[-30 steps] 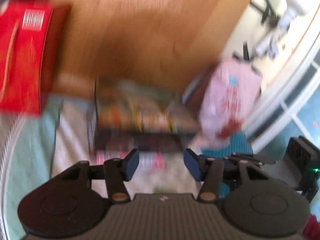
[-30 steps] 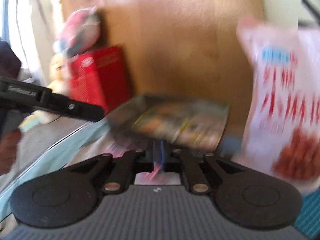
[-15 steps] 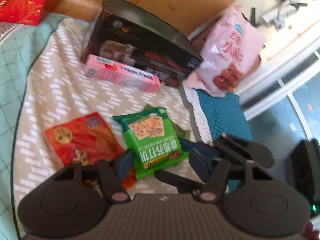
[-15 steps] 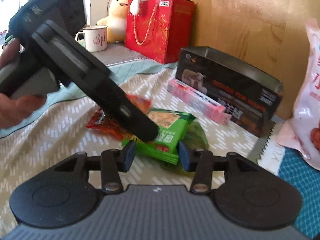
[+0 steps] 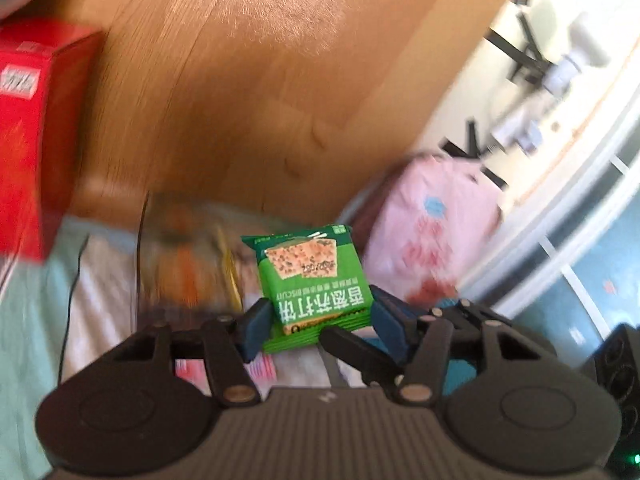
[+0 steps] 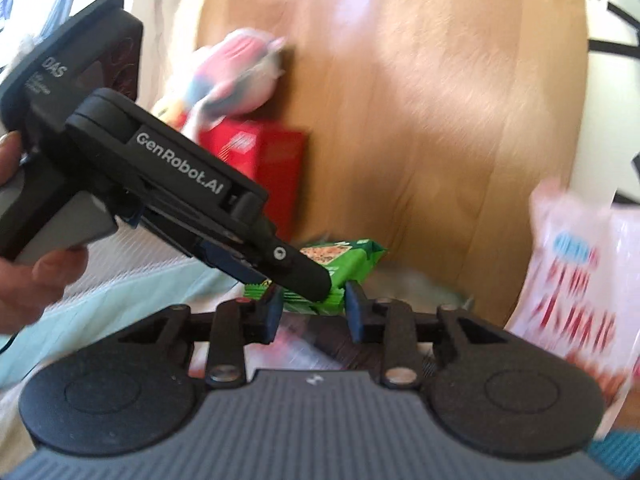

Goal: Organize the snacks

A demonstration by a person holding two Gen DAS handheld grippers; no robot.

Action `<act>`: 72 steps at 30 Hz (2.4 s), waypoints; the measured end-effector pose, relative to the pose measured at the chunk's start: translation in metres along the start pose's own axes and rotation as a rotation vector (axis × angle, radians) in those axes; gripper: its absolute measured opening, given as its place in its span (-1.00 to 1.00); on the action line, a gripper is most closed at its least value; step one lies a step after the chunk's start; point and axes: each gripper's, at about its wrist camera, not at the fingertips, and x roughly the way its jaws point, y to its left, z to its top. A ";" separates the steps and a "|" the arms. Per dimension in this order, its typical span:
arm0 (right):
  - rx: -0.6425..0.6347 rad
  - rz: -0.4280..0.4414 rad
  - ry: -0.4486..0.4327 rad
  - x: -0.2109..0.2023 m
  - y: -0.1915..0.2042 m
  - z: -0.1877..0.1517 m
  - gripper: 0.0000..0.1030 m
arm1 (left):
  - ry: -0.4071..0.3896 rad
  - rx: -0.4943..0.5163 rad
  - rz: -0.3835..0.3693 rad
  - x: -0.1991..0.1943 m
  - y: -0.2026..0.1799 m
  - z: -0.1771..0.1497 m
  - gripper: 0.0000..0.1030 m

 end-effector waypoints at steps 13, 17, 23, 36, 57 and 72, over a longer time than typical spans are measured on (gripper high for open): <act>0.119 -0.093 0.088 0.087 -0.042 -0.025 -0.21 | 0.074 -0.054 0.094 0.082 0.038 0.012 0.20; 0.144 -0.096 0.053 0.059 -0.040 -0.024 -0.16 | 0.034 -0.025 0.052 0.048 0.031 0.004 0.22; 0.264 -0.007 0.121 0.000 -0.019 -0.057 -0.16 | -0.014 -0.065 -0.033 -0.029 0.049 -0.046 0.34; 0.332 -0.074 0.290 0.019 0.013 -0.094 0.10 | -0.084 0.034 0.263 -0.091 0.049 -0.180 0.38; 0.138 0.148 0.183 -0.083 0.098 -0.133 0.06 | -0.126 0.196 0.540 -0.079 0.026 -0.208 0.43; 0.318 0.212 0.043 -0.115 0.084 -0.142 0.52 | -0.116 0.209 0.535 -0.077 0.027 -0.207 0.55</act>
